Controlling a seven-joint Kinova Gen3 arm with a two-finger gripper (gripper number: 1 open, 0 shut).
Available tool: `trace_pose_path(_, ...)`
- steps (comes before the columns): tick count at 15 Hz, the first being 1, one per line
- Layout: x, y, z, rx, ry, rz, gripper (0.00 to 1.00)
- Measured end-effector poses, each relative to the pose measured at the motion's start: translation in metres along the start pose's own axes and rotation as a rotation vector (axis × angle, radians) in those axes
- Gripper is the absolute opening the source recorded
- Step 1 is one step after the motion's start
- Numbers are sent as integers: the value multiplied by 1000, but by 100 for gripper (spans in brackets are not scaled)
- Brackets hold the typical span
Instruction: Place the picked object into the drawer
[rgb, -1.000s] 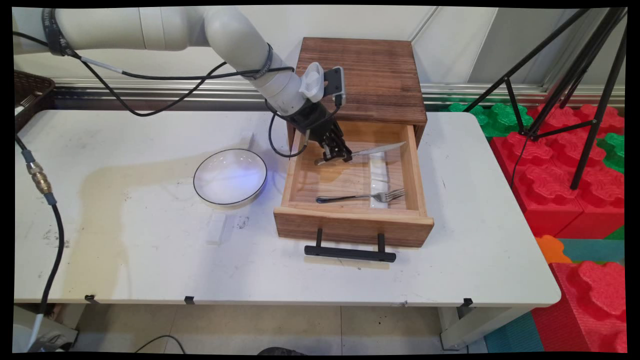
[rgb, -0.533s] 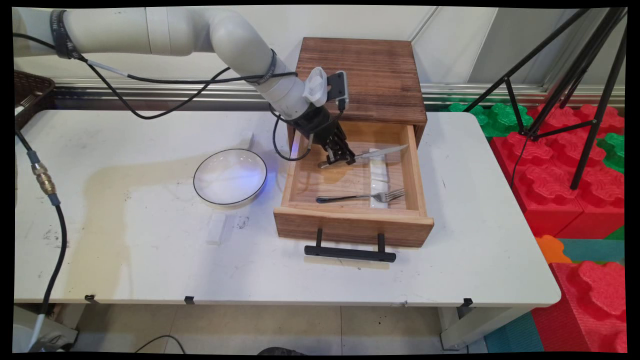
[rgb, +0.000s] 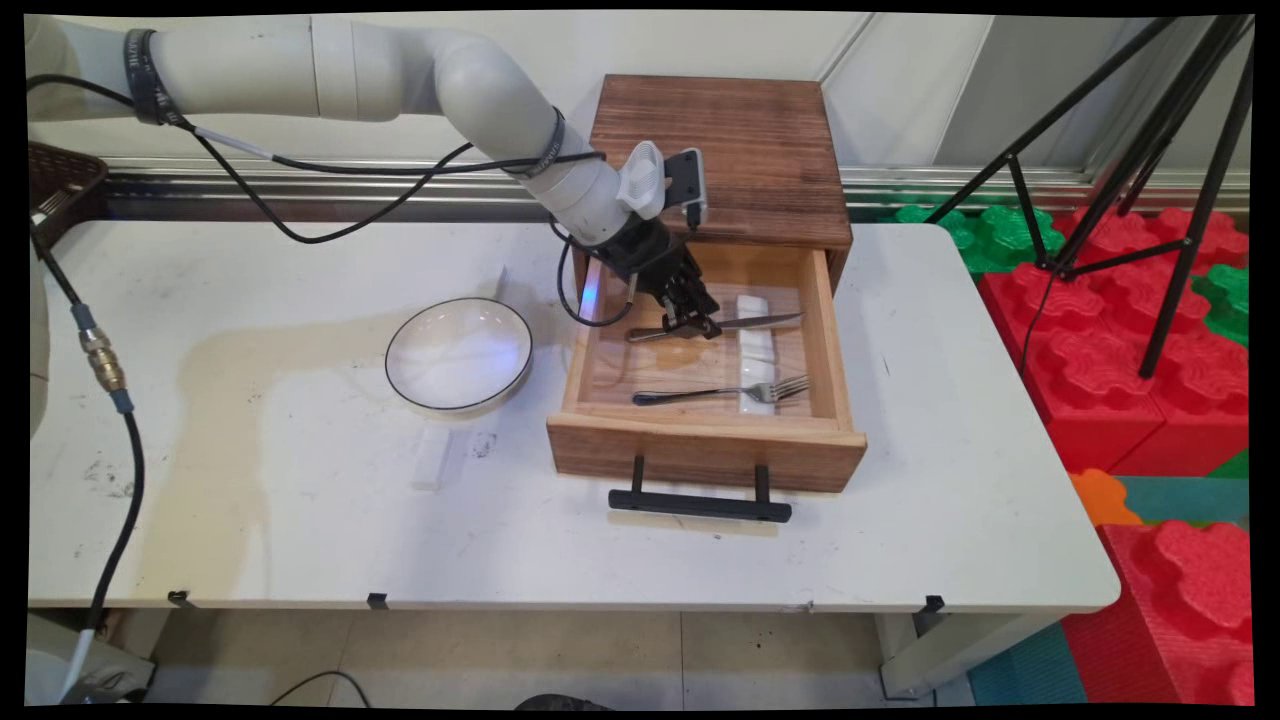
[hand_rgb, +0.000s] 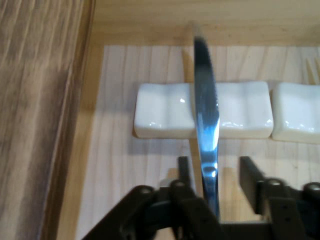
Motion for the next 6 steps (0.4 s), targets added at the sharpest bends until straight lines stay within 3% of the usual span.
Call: trace_pose_path(6, 3, -1, 0, -2, 9, 2, 100)
